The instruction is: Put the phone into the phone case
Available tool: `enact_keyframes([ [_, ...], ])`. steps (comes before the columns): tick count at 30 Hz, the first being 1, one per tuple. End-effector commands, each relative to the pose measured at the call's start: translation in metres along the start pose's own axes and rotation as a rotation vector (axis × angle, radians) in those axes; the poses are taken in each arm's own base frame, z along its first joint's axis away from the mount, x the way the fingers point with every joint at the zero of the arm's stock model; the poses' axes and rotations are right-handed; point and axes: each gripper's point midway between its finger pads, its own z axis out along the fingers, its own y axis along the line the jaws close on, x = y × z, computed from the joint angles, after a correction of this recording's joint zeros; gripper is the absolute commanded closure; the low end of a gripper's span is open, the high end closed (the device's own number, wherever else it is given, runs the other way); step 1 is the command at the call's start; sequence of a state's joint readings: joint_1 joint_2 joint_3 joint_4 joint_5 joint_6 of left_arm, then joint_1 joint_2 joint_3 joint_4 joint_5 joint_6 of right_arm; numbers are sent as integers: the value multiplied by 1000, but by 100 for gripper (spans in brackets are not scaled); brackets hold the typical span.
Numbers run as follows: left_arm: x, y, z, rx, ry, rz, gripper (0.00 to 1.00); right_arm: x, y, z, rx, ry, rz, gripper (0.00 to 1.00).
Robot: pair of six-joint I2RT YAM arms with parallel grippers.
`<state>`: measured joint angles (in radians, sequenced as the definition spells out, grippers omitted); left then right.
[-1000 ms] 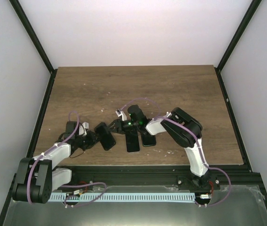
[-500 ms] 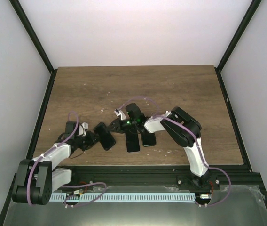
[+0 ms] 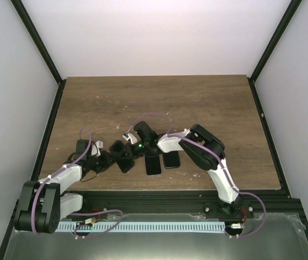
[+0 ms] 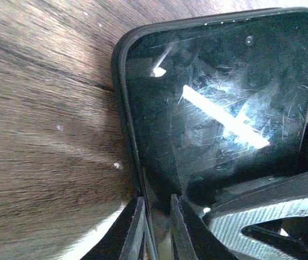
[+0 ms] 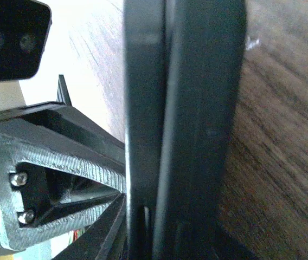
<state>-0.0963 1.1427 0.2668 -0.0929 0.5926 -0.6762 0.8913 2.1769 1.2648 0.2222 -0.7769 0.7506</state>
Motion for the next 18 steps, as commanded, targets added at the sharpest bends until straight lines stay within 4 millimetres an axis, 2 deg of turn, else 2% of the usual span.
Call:
enact_keyframes([
  [1, 3, -10, 4, 48, 21, 41, 85, 19, 37, 7, -88, 89, -86, 76],
  [5, 2, -8, 3, 36, 16, 47, 85, 15, 38, -3, -69, 46, -95, 78],
  [9, 2, -7, 3, 26, 15, 49, 85, 12, 38, -12, -59, 17, -95, 61],
  [11, 2, -5, 3, 19, 16, 51, 85, 10, 37, -16, -50, 2, -89, 61],
  [18, -1, -9, 1, 19, 9, 52, 84, 5, 41, -32, -67, -45, -108, 91],
])
